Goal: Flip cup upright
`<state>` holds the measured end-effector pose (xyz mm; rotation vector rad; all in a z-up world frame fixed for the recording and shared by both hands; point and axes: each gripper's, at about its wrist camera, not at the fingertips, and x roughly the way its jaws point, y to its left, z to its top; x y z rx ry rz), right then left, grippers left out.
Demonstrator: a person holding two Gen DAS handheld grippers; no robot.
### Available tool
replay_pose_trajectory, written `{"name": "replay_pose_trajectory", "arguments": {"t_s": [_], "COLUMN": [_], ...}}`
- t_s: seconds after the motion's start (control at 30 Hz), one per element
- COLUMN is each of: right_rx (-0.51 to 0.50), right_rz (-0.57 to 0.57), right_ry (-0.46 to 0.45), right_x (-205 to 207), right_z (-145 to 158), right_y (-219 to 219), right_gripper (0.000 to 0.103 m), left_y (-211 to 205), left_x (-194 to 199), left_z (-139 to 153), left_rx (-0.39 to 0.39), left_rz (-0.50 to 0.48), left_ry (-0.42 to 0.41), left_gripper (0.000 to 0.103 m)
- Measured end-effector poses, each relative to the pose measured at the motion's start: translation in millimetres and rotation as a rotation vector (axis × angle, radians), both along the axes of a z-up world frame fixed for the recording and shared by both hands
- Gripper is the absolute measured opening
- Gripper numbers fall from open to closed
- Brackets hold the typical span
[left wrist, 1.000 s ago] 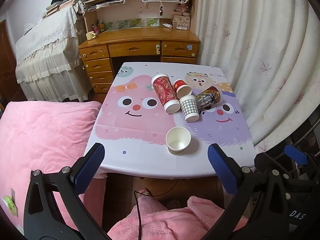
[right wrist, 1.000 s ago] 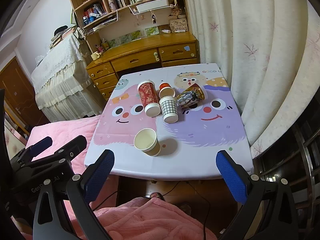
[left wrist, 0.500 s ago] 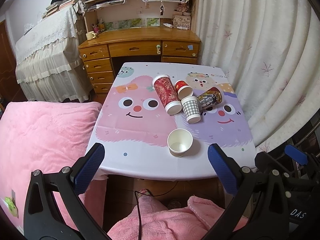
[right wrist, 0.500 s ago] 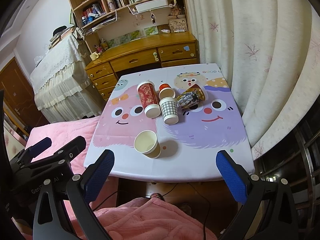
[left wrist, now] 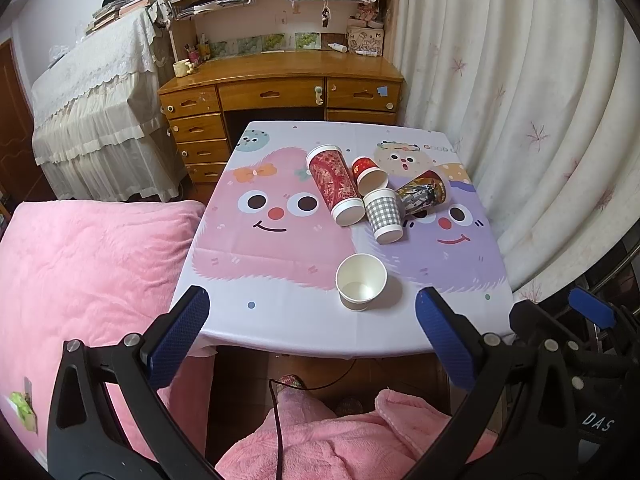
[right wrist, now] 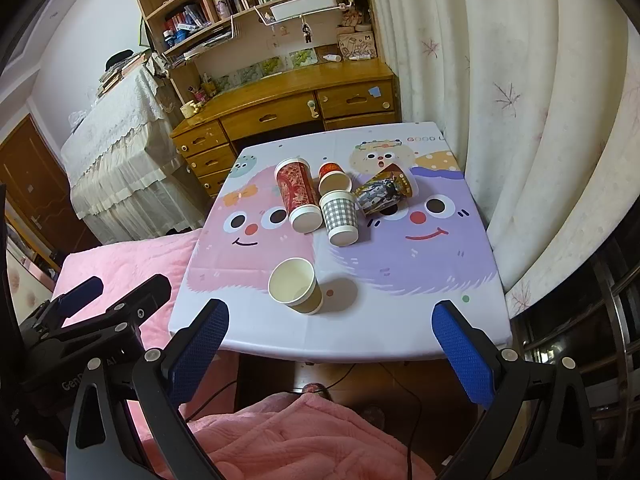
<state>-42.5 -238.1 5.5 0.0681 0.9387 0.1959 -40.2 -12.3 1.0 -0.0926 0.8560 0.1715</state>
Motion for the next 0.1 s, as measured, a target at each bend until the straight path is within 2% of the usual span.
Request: {"name": "replay_pose_trajectory", "arguments": {"t_s": [0.1], "right_rx": [0.001], "right_rz": [0.001], "right_ry": [0.002], "right_x": [-0.8], "right_z": [-0.2], "right_y": [0.3], "right_gripper": [0.103], "left_y": [3.7], "left_x": [-0.9], "left_z": [-1.6], "left_rx": [-0.001], "left_rz": [0.005], "left_ry": [-0.001], "left_gripper": [0.102]}}
